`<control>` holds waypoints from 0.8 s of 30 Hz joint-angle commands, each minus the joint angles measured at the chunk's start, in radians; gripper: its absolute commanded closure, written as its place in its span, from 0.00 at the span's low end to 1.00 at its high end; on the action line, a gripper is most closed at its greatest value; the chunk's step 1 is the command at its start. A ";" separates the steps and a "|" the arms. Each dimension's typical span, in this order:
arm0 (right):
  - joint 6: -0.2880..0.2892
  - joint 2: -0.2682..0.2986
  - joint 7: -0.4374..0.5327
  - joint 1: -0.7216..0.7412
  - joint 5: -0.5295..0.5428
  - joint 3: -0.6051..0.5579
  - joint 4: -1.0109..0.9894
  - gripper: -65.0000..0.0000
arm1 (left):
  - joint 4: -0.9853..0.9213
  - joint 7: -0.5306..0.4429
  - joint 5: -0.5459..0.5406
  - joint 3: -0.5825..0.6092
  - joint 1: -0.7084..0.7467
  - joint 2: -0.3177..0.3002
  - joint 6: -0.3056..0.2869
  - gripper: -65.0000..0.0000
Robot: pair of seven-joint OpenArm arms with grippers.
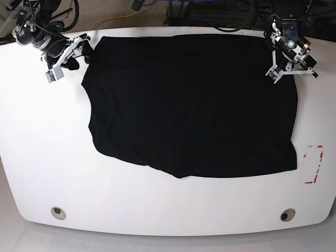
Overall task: Fold the T-shirt properly
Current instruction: 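Swing the shirt back over the table and lay it flat, then adjust grips on the shirt edge with both grippers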
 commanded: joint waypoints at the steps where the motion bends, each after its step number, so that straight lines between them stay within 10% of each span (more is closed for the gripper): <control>1: 0.003 0.004 0.016 -0.006 0.015 0.013 0.039 0.38 | 0.018 0.007 -0.091 -0.039 -0.009 -0.019 0.003 0.46; 15: 0.003 -0.024 0.016 -0.025 0.015 0.013 0.039 0.38 | 0.015 0.013 -0.678 -0.355 -0.020 -0.068 0.003 0.46; 24: 0.003 -0.067 0.020 -0.006 0.013 0.011 -0.024 0.38 | -0.042 0.112 -0.738 -0.648 -0.143 0.007 0.003 0.46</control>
